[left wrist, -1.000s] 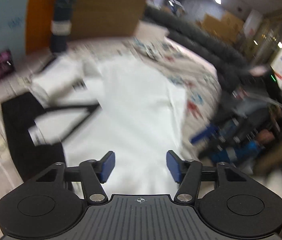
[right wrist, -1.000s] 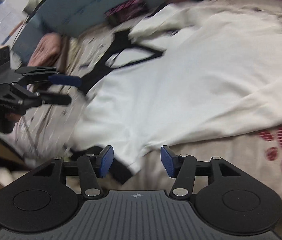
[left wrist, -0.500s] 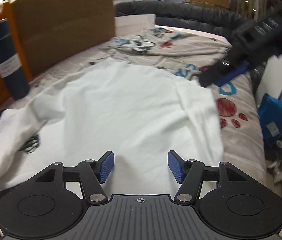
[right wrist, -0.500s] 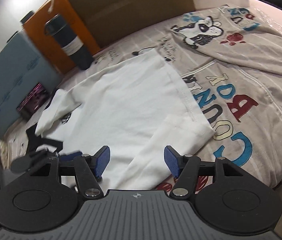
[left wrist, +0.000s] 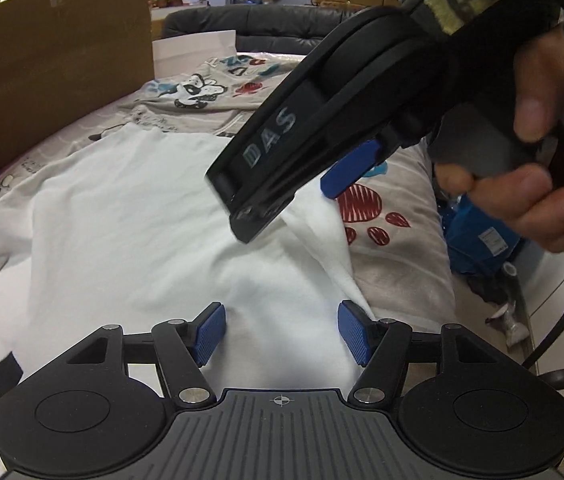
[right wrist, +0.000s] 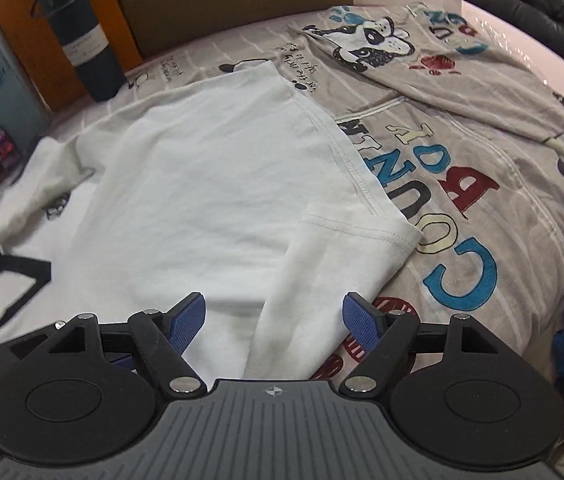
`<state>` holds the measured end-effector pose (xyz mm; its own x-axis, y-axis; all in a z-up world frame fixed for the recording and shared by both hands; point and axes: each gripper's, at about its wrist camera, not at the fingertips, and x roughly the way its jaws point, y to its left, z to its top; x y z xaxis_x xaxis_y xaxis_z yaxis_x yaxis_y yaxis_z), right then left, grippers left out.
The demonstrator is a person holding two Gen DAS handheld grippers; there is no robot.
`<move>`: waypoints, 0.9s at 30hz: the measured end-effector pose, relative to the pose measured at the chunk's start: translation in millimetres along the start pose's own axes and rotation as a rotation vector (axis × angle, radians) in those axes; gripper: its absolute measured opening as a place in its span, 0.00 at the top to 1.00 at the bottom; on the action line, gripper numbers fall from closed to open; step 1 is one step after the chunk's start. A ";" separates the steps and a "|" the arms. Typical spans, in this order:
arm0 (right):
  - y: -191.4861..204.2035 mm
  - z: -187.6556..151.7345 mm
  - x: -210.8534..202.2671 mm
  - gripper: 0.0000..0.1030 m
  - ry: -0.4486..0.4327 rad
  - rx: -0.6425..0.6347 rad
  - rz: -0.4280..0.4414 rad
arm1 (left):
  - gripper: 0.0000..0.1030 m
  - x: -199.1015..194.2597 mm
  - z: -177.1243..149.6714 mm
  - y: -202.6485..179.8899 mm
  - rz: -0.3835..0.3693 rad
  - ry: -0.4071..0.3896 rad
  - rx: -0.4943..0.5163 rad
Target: Fold clothes
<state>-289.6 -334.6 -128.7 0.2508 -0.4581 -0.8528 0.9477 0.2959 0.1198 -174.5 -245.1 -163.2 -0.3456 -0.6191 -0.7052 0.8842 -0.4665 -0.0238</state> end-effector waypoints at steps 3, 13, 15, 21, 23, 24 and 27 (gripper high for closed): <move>3.7 -7.9 0.8 0.31 -0.022 -0.041 -0.079 | 0.39 -0.2 0.0 1.0 -0.012 0.000 -0.006; -37.8 -26.0 -12.6 0.51 -0.072 0.078 -0.336 | 0.38 -6.0 -1.0 -2.1 -0.037 -0.011 0.010; -52.5 -27.7 -17.6 0.50 -0.085 0.155 -0.318 | 0.38 -7.6 -1.3 -3.1 -0.040 -0.016 0.009; -78.3 -28.3 -27.2 0.40 -0.124 0.375 -0.202 | 0.34 -17.8 -0.6 -3.0 -0.060 -0.041 -0.027; -77.6 -24.9 -26.5 0.40 -0.129 0.391 -0.210 | 0.33 -25.6 -0.6 -2.5 -0.066 -0.063 -0.050; -74.3 -20.6 -28.8 0.40 -0.153 0.357 -0.210 | 0.33 -31.1 -0.5 -1.3 -0.067 -0.077 -0.070; -63.8 -7.2 -36.3 0.37 -0.230 0.249 -0.209 | 0.33 -46.5 1.3 12.2 -0.048 -0.116 -0.150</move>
<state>-360.6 -330.8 -109.0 0.0586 -0.6707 -0.7394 0.9947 -0.0231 0.0997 -148.0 -222.8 -129.8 -0.4150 -0.6711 -0.6143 0.8997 -0.4033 -0.1671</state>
